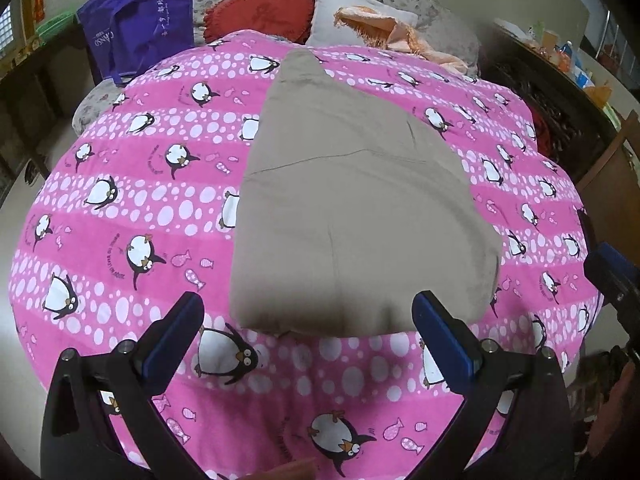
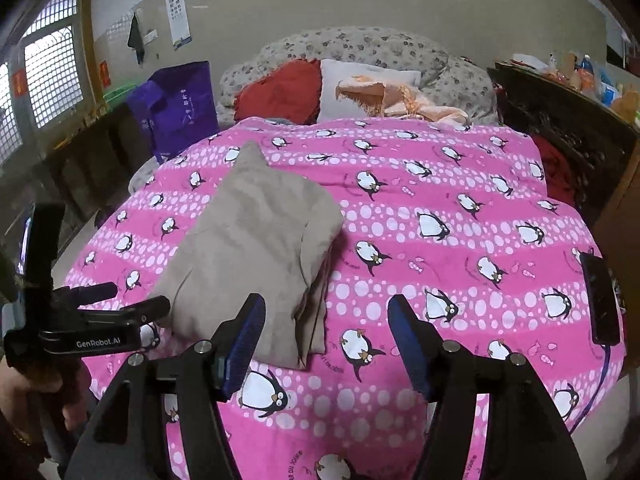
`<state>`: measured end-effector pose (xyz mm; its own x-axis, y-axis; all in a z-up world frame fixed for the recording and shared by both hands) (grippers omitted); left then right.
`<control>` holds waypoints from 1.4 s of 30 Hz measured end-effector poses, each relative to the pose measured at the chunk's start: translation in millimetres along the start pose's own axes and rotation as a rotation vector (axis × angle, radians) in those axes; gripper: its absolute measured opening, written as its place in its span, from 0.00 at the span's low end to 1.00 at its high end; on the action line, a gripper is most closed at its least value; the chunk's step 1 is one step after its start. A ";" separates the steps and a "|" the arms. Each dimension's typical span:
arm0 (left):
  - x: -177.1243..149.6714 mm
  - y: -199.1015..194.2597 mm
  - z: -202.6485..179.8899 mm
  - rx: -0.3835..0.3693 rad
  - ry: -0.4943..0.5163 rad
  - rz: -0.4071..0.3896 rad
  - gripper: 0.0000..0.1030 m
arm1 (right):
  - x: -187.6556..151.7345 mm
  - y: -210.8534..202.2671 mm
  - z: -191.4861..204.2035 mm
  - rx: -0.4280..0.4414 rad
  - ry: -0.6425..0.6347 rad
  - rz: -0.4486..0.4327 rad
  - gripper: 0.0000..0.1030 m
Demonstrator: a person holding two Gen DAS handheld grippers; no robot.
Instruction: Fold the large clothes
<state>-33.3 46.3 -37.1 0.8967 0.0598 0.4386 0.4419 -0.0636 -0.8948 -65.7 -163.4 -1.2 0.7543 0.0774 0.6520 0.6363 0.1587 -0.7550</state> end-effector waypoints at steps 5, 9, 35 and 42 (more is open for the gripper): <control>-0.5 5.1 -0.5 -0.009 0.005 0.017 1.00 | -4.3 7.5 3.3 0.015 -0.003 0.020 0.63; -1.5 7.1 -1.3 -0.009 0.010 0.022 1.00 | -9.2 14.1 4.3 0.035 0.001 0.042 0.63; -14.5 2.1 -9.7 -0.036 0.021 0.032 1.00 | -1.3 31.2 0.2 0.044 0.035 0.087 0.63; -18.7 -6.6 -17.0 -0.010 0.065 -0.024 1.00 | 5.5 30.4 11.2 0.037 0.011 0.075 0.63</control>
<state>-52.6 28.7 -37.9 0.8854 -0.0038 0.4648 0.4633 -0.0725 -0.8832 -44.0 -147.1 -19.8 0.8014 0.0800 0.5927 0.5716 0.1891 -0.7984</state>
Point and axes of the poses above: each gripper's, at about its wrist camera, not at the fingertips, and y roughly the way its jaws point, z to its left, x to its top, the point moved 1 cm from there along y, roughly the way its jaws point, and after that the axes turned 7 degrees about z, right-handed, at the moved point
